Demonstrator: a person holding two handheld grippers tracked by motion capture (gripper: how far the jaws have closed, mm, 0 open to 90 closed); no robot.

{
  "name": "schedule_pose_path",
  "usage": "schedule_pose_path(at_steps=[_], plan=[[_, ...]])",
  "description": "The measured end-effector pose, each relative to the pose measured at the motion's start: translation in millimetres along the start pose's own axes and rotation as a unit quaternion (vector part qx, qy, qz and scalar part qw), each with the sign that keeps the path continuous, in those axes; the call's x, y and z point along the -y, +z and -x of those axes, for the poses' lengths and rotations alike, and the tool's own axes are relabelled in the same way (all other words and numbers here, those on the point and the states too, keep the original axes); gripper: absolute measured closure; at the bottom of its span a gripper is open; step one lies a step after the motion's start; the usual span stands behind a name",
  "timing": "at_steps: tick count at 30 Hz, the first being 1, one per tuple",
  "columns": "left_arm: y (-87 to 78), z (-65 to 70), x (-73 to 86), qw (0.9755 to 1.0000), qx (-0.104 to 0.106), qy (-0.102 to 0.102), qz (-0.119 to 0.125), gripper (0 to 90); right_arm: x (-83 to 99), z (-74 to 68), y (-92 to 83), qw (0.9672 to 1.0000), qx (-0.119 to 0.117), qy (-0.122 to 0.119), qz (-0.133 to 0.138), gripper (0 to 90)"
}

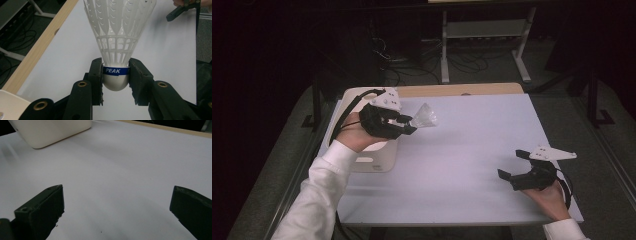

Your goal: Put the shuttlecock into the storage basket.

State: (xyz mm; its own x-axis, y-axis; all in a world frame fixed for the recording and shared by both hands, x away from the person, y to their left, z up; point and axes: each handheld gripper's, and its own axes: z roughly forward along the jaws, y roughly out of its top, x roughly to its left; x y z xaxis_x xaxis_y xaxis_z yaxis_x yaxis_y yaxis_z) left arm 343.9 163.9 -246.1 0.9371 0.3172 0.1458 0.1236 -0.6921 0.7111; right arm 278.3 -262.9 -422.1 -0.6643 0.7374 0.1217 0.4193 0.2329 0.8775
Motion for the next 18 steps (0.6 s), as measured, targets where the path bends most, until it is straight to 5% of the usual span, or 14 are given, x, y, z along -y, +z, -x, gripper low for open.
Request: schedule_pose_path(at_steps=[18], plan=[[-22.8, -9.7, 15.6, 0.9994, -0.029, -0.013, 0.013, 65.6, 0.0, 0.0, 0.0, 1.0, 0.0, -0.001, 0.0, 0.0]])
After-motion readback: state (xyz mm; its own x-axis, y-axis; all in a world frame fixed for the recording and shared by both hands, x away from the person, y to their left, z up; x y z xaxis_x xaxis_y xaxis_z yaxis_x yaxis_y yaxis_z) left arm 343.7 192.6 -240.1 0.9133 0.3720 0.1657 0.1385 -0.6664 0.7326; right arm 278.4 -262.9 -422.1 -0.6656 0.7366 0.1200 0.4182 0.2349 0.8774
